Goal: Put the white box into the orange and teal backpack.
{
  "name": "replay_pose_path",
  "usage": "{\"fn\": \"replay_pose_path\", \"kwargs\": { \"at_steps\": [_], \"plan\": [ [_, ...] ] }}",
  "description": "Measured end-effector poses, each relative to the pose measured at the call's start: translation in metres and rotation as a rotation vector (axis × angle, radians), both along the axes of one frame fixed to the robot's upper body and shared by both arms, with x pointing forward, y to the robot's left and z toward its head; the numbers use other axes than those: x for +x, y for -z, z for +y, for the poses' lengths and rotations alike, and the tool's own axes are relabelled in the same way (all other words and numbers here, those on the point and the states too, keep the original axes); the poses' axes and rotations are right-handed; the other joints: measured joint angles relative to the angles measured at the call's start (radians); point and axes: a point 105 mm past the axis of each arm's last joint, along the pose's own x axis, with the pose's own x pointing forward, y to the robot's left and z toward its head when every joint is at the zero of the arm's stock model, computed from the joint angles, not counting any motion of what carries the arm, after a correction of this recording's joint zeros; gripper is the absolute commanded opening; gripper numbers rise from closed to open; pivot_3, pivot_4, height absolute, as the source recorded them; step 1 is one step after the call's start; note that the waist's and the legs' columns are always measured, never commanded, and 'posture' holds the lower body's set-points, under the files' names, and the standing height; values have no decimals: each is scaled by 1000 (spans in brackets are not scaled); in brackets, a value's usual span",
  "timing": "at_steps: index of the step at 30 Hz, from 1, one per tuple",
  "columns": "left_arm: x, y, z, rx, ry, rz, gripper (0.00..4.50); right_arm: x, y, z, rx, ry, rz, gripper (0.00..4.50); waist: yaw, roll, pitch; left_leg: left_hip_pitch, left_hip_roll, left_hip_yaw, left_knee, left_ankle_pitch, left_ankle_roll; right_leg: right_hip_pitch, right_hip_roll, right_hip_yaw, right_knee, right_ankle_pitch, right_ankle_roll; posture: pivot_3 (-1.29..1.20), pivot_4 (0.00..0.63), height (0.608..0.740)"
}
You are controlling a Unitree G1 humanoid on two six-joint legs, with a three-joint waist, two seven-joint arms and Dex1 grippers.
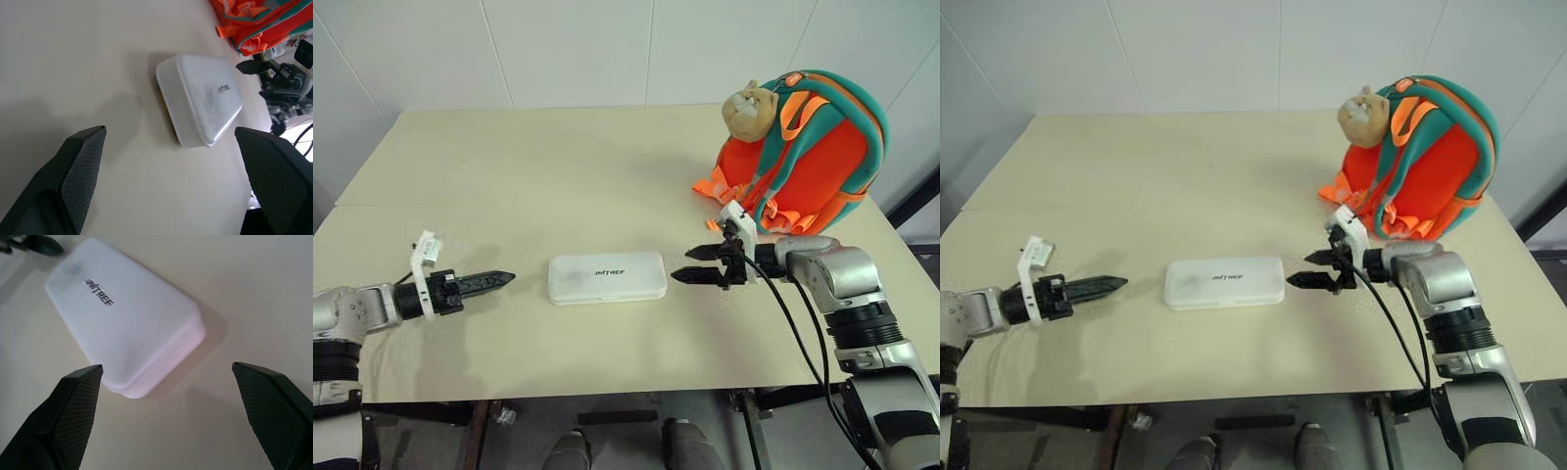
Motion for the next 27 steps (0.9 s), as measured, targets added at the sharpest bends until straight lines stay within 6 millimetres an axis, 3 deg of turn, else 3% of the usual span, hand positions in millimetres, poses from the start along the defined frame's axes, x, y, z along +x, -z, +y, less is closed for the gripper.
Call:
{"fn": "replay_pose_path", "kwargs": {
  "at_steps": [6, 14, 27],
  "plan": [
    [-8, 2, -21, -63, 66, 96, 4500, -13, -4, 11, 10, -12, 88, 4478, 0, 0, 0, 0, 0, 0, 0, 0, 0, 0, 0, 0, 0, 0, 0, 0, 150, 740],
    [-8, 4, -33, -90, 67, 116, 4500, -24, 0, 25, 18, -41, 115, 4478, 0, 0, 0, 1, 0, 0, 2, 0, 0, 0, 0, 0, 1, 0, 0, 0, 150, 740],
    [5, -1, -28, -72, 28, 113, 4500, -12, -5, 13, 10, 11, 80, 4478, -3, 0, 0, 1, 0, 0, 3, 0, -1, 0, 0, 0, 1, 0, 0, 0, 150, 740]
  ]
}}
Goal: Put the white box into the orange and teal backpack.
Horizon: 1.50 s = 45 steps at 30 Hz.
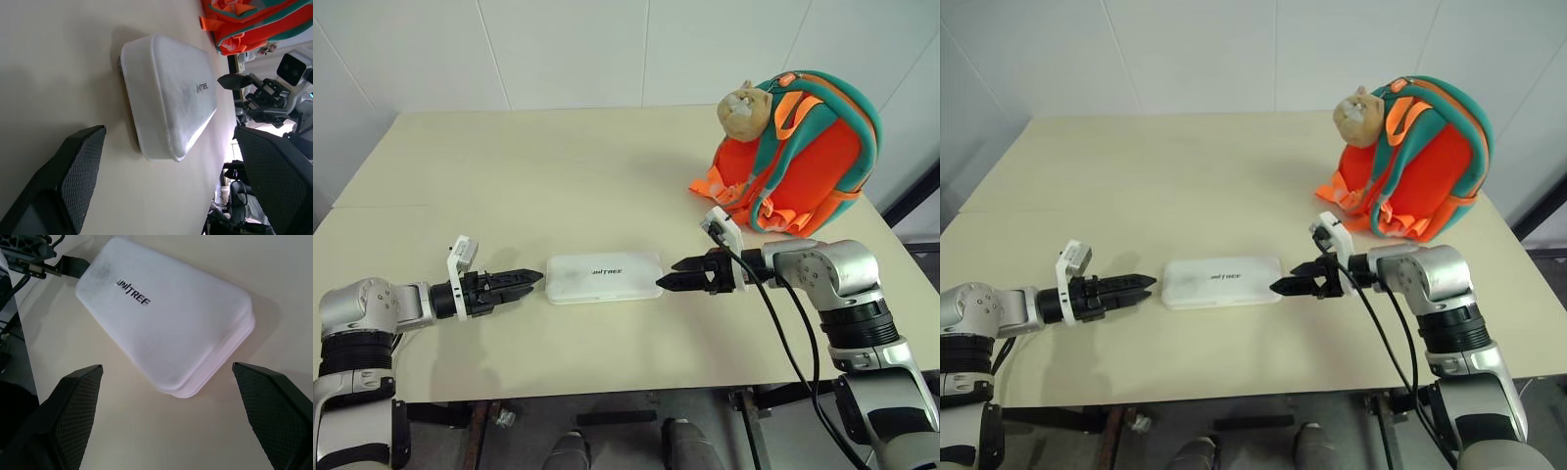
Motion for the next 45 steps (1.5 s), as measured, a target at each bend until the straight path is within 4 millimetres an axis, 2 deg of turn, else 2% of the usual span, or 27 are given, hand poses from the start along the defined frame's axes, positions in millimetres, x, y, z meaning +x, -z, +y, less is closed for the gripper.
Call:
{"fn": "replay_pose_path", "kwargs": {
  "at_steps": [9, 15, 26, 34, 40, 45],
  "plan": [
    [9, 1, -24, -48, 62, -6, 4500, 3, 3, 5, 23, -7, -7, 4478, 3, 0, 0, -1, 0, 0, 0, 0, -1, 0, 0, 0, -1, 0, 0, 0, 150, 740],
    [13, 2, -35, -77, 80, -8, 4500, 2, 5, 15, 51, -30, -3, 4478, 3, 0, 0, 0, 0, 0, 1, 0, -1, 0, 0, 0, 0, 0, 0, 0, 150, 740],
    [12, 3, -37, -91, 79, -3, 4500, 0, 8, 18, 67, -40, 5, 4478, 3, 0, 0, 0, 0, 0, 1, 0, -1, 0, 0, 0, 0, 0, 0, 0, 150, 740],
    [10, 4, -35, -99, 69, -6, 4500, 6, 12, -5, 16, 6, -1, 4478, 1, 0, 0, 0, 0, 0, 1, -1, -1, 0, 0, 0, -1, 0, 0, 0, 150, 740],
    [8, 5, -36, -100, 69, -17, 4500, 8, 27, 8, 19, -23, 19, 4478, 1, 0, 0, 0, 0, 0, 1, -1, -1, 1, 0, 0, -1, 0, 1, 0, 150, 740],
    [7, 7, -39, -116, 67, -15, 4500, 5, 28, 18, 32, -84, -21, 4478, 2, 0, 0, 0, 0, 0, 1, -1, -1, 1, 0, 0, -2, 0, 1, 0, 150, 740]
  ]
}}
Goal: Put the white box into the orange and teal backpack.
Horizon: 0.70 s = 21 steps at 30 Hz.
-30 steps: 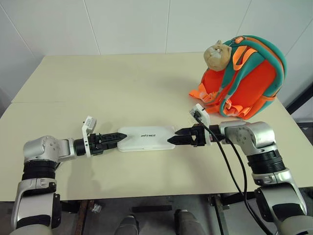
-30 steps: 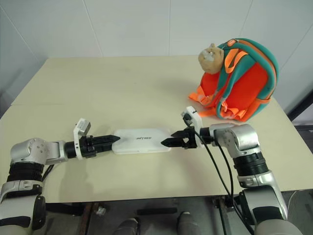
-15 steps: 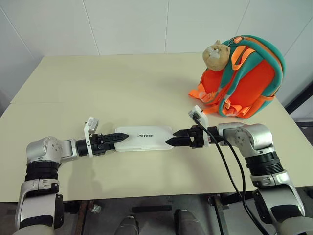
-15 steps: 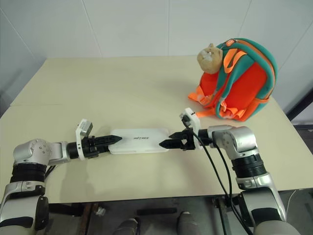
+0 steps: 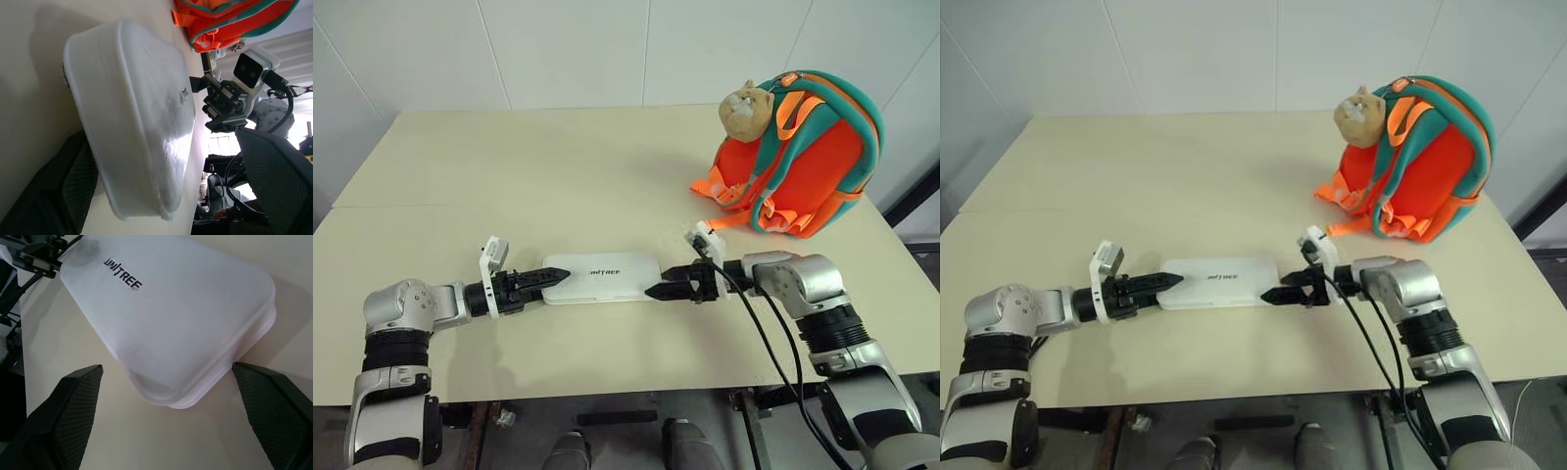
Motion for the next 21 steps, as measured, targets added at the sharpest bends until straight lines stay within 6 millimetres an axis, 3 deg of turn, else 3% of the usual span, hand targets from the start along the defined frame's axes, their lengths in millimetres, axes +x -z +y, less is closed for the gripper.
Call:
{"fn": "replay_pose_path", "kwargs": {
  "at_steps": [21],
  "plan": [
    [0, 3, -17, -42, 49, 10, 4500, -10, 12, 9, 21, -65, -84, 4478, 17, 0, 0, 1, 0, 0, 0, 0, 0, 2, 0, 0, -1, 0, 0, 0, 150, 740]
  ]
}}
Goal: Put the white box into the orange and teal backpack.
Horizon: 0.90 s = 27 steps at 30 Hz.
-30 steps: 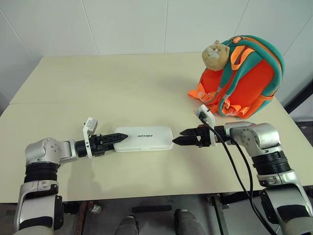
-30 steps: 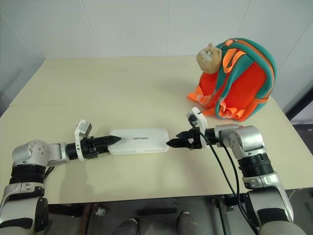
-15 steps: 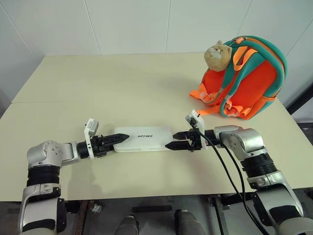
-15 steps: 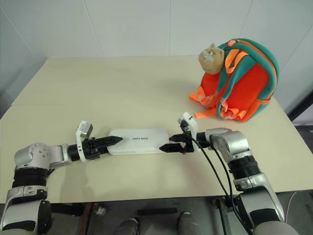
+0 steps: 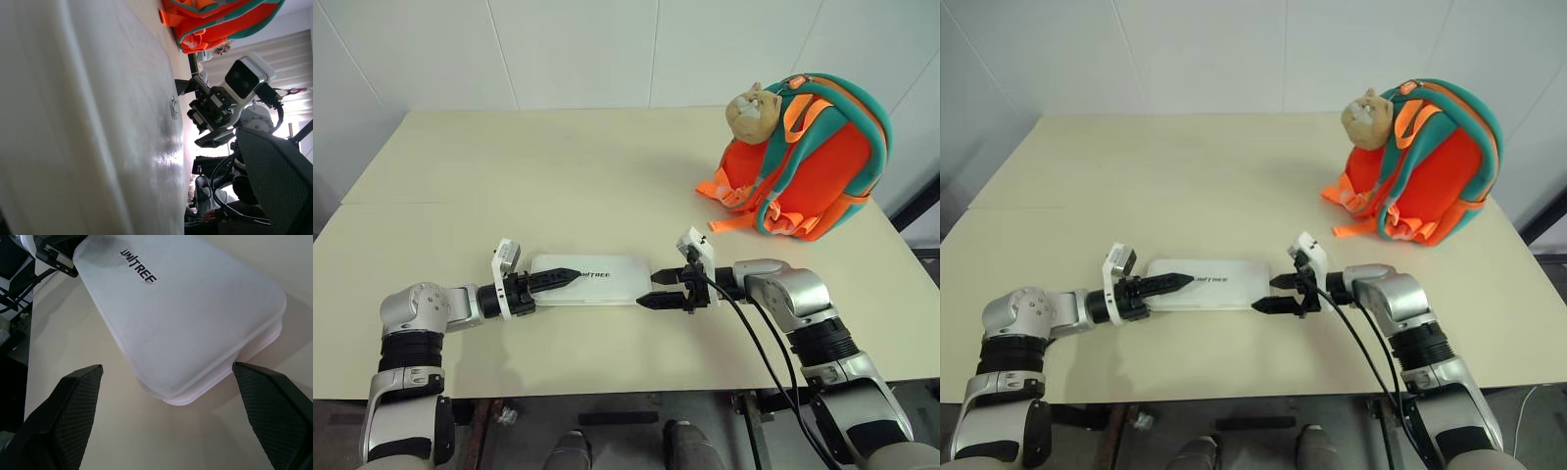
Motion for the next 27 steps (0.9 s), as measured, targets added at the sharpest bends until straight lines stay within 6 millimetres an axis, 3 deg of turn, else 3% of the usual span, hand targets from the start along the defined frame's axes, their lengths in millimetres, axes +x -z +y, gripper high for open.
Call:
{"fn": "replay_pose_path", "kwargs": {
  "at_steps": [6, 12, 21, 24, 27],
  "plan": [
    [1, -2, -3, -10, 27, 35, 4500, 1, 2, -28, -58, 51, -66, 4478, 7, 0, 0, 0, 0, 0, 0, 0, 0, 0, 0, 0, -1, 0, 0, 0, 150, 740],
    [-8, -4, -8, -24, 84, 129, 4500, -13, 6, -61, -107, 106, -112, 4478, 7, 0, 0, -1, 0, 0, 0, -2, 0, 0, 0, 0, -2, -1, 2, 0, 150, 740],
    [-18, -1, -21, -43, 136, 193, 4500, -28, 11, -74, -106, 161, -120, 4478, 9, 0, 0, -1, 0, 0, 3, -2, 0, 1, 0, 0, -2, -2, 2, 0, 150, 740],
    [-17, -1, -23, -53, 133, 199, 3973, -29, 12, -77, -104, 177, -121, 4500, 9, -1, 0, -1, 0, 0, 5, -2, 0, 2, 0, 0, -2, -1, 2, 0, 150, 740],
    [-18, -1, -24, -66, 135, 200, 3081, -31, 13, -79, -104, 189, -127, 4500, 9, -1, 0, -1, 0, 0, 5, -2, 0, 2, 0, 0, -2, -1, 2, 0, 150, 740]
  ]
}}
